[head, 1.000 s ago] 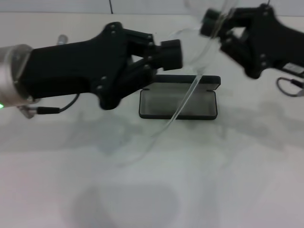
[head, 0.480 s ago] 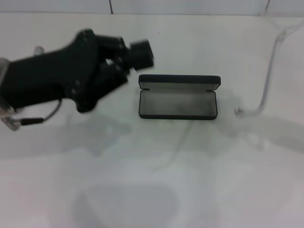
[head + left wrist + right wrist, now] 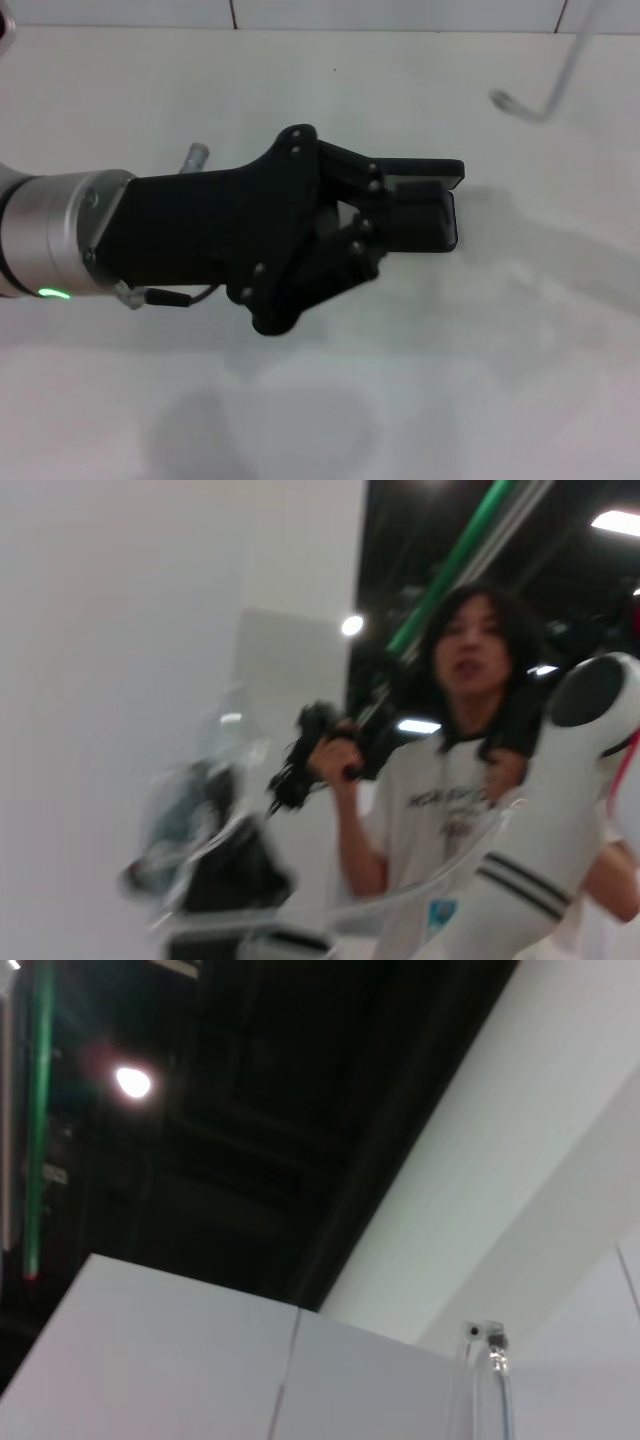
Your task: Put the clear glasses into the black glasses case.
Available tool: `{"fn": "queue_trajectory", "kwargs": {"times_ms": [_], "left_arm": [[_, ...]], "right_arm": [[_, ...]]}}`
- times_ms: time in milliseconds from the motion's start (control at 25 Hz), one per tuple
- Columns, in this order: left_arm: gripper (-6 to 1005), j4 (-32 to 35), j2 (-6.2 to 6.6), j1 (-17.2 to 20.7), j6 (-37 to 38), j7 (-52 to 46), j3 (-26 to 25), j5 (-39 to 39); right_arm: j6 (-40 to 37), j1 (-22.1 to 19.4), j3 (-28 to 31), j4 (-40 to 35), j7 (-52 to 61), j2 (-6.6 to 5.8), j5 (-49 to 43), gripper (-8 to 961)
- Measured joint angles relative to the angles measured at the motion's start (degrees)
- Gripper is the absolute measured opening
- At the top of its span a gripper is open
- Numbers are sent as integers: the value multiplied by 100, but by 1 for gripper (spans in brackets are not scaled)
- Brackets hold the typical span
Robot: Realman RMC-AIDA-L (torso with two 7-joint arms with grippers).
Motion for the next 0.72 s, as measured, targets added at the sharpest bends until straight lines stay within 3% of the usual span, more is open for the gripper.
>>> {"fn": "queue_trajectory", "kwargs": {"times_ms": [240,400,720], "left_arm": [[51,-113,-12,-65,45,488,502,-605],[51,-268,-16,-77,51,801,747,-1025],[51,-716,-28,-103,40,877,773,-1790]], "right_arm": [[185,375,-141,592,-546,1,3,99],[518,467,-547,661,-837,-2,3,99],[1025,538,-1152,580,-1056,-4,2,98]]}}
